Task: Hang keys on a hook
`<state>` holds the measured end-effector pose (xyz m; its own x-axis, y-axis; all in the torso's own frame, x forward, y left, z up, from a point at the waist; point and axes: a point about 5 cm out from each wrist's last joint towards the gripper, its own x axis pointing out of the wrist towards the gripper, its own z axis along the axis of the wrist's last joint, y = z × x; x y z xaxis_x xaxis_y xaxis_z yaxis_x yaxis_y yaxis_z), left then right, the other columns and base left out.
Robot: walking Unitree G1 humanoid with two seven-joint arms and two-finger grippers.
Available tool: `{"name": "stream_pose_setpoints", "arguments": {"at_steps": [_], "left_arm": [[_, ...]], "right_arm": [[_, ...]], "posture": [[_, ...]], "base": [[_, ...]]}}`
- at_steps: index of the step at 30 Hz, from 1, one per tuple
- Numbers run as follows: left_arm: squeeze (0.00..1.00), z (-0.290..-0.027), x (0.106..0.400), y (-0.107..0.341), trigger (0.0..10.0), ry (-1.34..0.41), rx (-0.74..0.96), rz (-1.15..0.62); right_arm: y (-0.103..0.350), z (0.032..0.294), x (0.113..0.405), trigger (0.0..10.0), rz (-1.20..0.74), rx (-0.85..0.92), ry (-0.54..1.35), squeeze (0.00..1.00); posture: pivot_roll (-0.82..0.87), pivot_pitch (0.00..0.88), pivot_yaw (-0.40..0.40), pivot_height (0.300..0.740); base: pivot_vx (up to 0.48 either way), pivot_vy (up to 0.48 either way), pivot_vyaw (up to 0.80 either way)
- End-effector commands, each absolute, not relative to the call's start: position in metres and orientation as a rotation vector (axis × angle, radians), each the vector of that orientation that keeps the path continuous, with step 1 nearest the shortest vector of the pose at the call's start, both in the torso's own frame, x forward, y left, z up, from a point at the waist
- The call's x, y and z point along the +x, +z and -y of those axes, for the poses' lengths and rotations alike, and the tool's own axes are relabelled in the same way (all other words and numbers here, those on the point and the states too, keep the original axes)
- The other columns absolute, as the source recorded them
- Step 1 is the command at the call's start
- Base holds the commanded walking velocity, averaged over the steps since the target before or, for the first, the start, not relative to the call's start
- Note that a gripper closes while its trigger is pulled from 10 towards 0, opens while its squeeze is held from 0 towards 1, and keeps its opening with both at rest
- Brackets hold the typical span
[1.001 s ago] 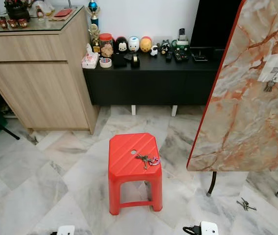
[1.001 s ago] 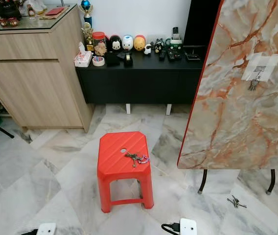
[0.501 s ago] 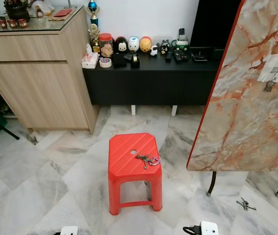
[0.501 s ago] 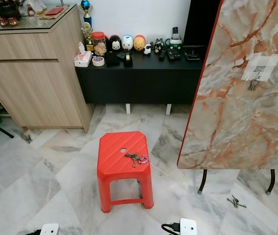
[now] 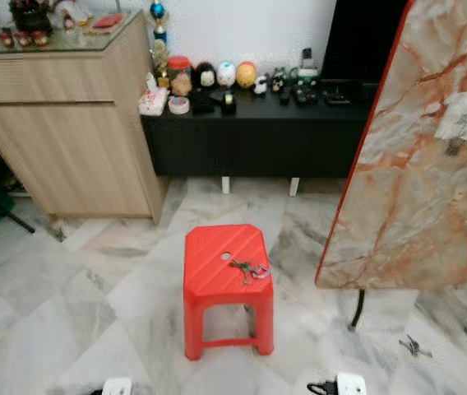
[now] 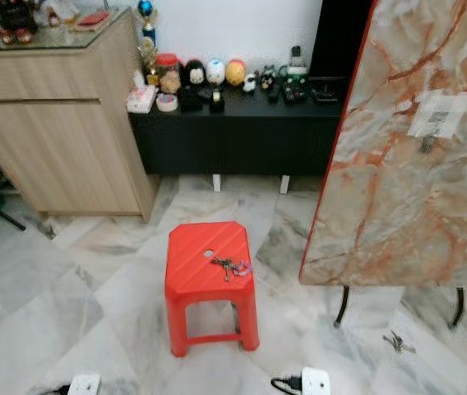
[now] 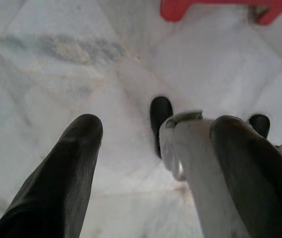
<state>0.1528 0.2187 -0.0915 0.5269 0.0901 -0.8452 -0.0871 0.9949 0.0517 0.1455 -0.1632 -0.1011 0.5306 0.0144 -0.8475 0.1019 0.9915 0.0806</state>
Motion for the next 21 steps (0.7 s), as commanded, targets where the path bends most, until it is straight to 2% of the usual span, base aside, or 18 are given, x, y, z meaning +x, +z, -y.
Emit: {"name": "stream_pose_setpoints", "arguments": {"at_steps": [1, 18, 21], "left_arm": [[0.0, -0.2195, 0.1437, -0.0952, 10.0, 0.114, 0.007, -1.048], [0.0, -0.2218, 0.1481, -0.0931, 10.0, 0.111, -0.001, -1.038], [0.0, -0.2215, 0.1496, -0.0926, 10.0, 0.111, -0.002, -1.033]], "right_arm": [[-0.1011, 0.1625, 0.1455, 10.0, -1.01, 0.121, -0.041, 0.0], [-0.1005, 0.1623, 0.1467, 10.0, -1.006, 0.109, -0.019, 0.0], [-0.1005, 0.162, 0.1466, 10.0, -1.004, 0.12, -0.02, 0.0]], "posture": [[0.0, 0.0, -0.029, 0.74], [0.0, 0.0, -0.03, 0.74], [0.0, 0.0, -0.03, 0.74]], "base": [[0.281, 0.0, 0.53], [0.377, 0.0, 0.0], [0.395, 0.0, 0.8]]}}
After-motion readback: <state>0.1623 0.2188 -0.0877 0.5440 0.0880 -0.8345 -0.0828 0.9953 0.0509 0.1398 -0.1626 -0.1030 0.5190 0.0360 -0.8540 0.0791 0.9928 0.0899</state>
